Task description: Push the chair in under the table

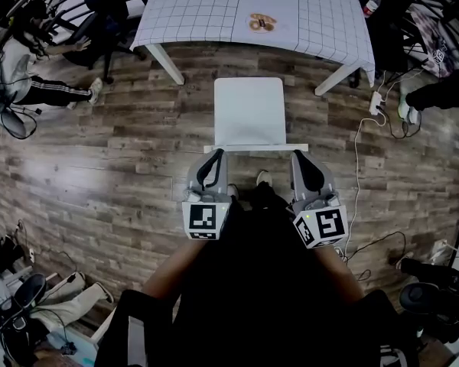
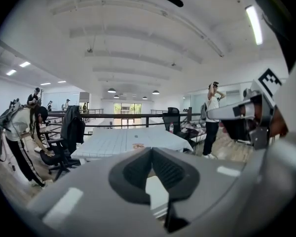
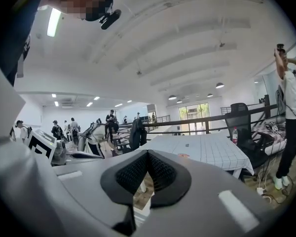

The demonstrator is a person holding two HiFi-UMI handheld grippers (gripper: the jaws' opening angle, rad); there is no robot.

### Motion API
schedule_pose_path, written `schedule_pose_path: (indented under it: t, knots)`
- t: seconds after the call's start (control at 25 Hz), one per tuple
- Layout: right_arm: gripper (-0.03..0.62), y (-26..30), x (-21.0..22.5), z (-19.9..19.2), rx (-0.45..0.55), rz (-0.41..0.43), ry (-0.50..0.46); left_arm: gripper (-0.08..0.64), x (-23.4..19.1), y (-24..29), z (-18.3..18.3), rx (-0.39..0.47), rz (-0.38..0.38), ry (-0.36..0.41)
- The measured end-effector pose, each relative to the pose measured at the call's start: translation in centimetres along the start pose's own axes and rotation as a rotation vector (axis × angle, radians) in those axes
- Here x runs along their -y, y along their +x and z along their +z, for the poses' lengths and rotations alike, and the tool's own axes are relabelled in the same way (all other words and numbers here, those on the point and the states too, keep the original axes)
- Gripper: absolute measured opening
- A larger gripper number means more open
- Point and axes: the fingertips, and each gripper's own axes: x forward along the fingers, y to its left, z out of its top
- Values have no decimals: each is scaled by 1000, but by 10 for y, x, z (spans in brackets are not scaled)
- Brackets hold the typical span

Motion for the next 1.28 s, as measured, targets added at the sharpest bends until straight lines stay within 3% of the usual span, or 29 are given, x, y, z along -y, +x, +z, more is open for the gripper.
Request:
schedule_pose_path:
  t: [0.12,0.24,0.52,0.6,0.68,0.88,1.12,1.2,1.28]
  knots:
    - [-2,9,9,-12,-85,-33,-49,9,0,2,-8,-31,-21,16]
    - [-2,20,19,-35,-174,-16,-80,9,3,16,-39,-159,-75,-4]
    - [0,49,28,-117,-460,153,-170,12,12,49,-88,-312,-147,36]
    - [46,57,33,-137,-505,197,-220,77,18,60,-104,-366,-205,6]
    - [82,63,34,-158,-567,256,-316,112,20,67,-118,-423,-250,27]
    - [153,75,37,-229,-759,431,-563,179,25,82,-160,-536,-339,272]
    - [172,85,35,-277,-829,580,-827,206,48,94,-223,-723,-567,637]
    - [173,86,36,-294,-850,610,-924,206,52,100,-233,-748,-598,700]
    - [179,89,38,-306,-867,619,-955,206,54,107,-238,-765,-609,704]
